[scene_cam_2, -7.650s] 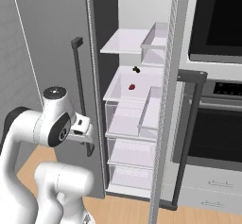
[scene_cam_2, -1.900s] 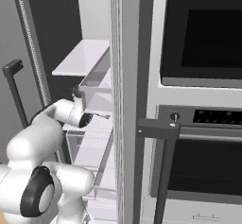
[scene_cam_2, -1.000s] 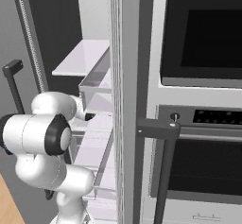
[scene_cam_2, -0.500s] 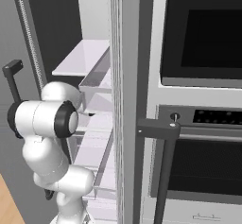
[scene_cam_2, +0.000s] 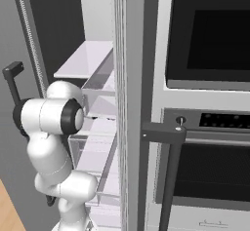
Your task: Take the strawberry from the fridge and place it on top of the pancake, located on the dining counter.
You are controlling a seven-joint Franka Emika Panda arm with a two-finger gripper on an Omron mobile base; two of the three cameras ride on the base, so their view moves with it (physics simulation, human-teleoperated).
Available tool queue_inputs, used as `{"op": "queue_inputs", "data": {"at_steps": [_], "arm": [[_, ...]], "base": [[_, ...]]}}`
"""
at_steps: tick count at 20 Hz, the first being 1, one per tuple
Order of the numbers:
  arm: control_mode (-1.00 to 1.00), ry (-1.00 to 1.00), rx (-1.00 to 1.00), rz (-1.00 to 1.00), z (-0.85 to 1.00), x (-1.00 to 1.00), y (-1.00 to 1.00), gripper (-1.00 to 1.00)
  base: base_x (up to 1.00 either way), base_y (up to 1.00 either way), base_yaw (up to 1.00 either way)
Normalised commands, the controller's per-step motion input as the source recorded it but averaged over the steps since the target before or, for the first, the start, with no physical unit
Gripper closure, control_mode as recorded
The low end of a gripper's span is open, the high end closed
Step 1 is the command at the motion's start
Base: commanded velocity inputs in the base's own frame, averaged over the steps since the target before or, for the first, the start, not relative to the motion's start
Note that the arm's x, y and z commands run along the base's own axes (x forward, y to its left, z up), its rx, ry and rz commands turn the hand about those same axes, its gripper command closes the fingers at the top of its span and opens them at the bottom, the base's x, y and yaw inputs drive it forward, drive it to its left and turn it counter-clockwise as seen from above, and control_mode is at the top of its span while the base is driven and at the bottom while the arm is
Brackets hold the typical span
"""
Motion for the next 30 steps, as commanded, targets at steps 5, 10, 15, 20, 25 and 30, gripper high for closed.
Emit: {"op": "queue_inputs", "data": {"at_steps": [5,10,15,20,25,30], "arm": [[-1.0,0.02,0.0,0.0,-0.04,0.32,0.0,-1.0],[-1.0,0.07,0.0,0.0,-0.21,0.23,0.07,-1.0],[-1.0,0.14,0.0,0.0,-0.36,0.0,0.0,-1.0],[-1.0,0.03,0.0,0.0,-0.36,-0.29,0.0,-1.0],[-1.0,0.0,0.0,0.0,-0.25,-0.34,0.0,-1.0],[-1.0,0.0,-0.01,0.0,0.0,-0.05,0.1,-1.0]], "base": [[0.0,0.0,0.0],[0.0,0.0,0.0],[0.0,0.0,0.0],[0.0,0.0,0.0],[0.0,0.0,0.0],[0.0,0.0,0.0]]}}
